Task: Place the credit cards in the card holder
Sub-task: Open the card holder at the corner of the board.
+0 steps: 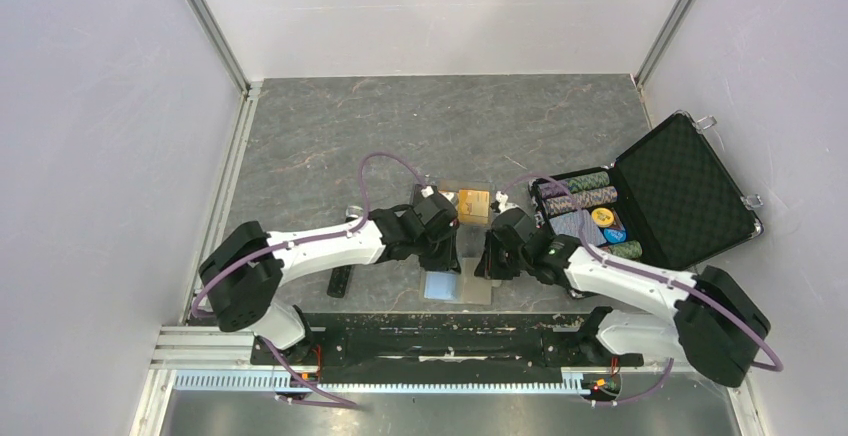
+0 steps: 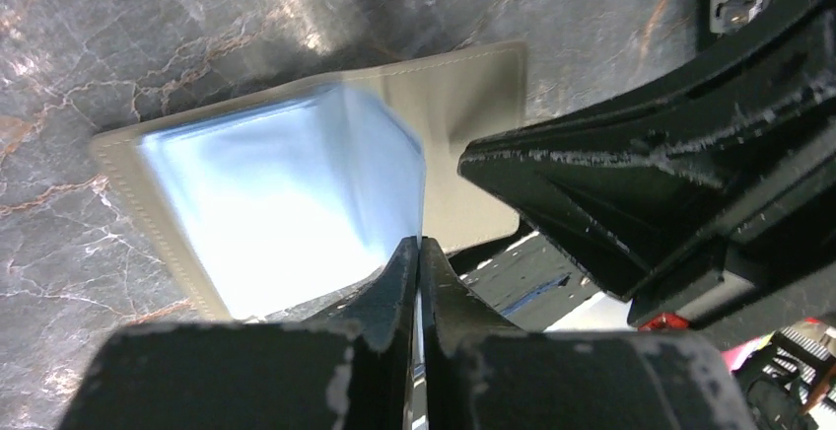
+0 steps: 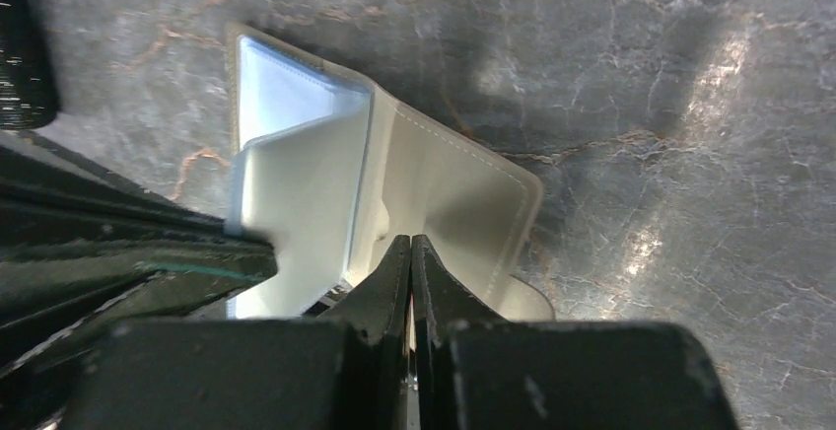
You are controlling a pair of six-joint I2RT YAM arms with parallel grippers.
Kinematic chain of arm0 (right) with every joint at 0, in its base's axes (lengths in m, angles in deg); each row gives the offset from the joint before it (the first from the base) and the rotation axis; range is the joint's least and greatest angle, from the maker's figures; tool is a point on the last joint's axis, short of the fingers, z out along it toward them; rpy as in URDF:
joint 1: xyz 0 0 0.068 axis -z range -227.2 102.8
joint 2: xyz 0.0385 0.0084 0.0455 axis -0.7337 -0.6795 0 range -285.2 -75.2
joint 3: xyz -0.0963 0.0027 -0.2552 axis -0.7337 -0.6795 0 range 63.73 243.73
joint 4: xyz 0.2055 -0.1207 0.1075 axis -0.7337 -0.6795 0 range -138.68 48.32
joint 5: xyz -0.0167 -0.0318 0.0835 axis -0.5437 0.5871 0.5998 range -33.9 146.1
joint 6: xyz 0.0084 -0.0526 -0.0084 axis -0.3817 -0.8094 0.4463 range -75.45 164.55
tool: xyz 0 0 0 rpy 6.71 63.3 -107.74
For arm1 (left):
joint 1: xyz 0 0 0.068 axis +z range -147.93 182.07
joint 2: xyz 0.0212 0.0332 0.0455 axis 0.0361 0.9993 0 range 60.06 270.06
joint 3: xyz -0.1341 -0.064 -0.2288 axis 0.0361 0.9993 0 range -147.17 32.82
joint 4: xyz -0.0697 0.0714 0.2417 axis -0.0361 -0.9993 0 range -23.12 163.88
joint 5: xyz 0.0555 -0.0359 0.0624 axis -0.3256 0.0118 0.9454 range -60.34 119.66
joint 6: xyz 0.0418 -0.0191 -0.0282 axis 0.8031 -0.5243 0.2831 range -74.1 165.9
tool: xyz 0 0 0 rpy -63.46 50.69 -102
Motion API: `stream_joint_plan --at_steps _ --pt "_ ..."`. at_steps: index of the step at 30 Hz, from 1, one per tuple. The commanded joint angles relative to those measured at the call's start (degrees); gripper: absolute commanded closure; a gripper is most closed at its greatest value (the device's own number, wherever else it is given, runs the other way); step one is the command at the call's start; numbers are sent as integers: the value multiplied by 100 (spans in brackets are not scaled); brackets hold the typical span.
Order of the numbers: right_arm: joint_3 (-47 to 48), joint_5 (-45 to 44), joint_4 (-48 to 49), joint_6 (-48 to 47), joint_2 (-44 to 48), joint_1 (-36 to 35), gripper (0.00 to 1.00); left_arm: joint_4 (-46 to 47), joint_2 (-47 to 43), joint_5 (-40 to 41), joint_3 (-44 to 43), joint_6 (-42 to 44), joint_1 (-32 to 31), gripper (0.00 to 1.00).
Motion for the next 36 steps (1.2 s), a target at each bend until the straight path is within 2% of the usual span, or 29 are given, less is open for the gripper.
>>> stream_joint_plan --at_steps 1,2,5,6,7,10,15,20,25,30,34,36 --pt "184 -200 11 -81 583 79 100 -480 102 95 -593 190 -53 93" --pt "194 -261 -34 -76 714 105 100 -455 141 31 -630 206 -58 88" --pt "195 -464 -201 -71 1083 249 100 -242 308 -225 -716 199 -117 59" --pt "189 -520 -240 -80 1183 298 100 -152 369 -302 -732 175 -129 52" --pt "180 -577 -300 -97 1283 354 100 -29 427 -398 -739 140 -164 47" --pt "121 -593 -370 -154 1484 523 100 247 661 -636 -786 49 -231 39" --pt "90 -586 -519 -259 1629 734 100 838 1026 -869 -856 -140 -390 34" --pt "64 -626 -594 -323 1702 851 100 845 1550 -956 -1204 -161 -513 28" --pt "42 -565 -584 -448 1518 860 100 801 1957 -1070 -1371 -209 -601 27" --pt "37 -427 -502 -507 1220 863 100 575 1922 -927 -1286 -268 -610 33" --pt "77 -452 -422 -528 1223 864 100 512 1863 -828 -1261 -315 -603 43" --pt "36 -333 -293 -513 1207 860 100 545 1704 -737 -1166 -325 -599 51"
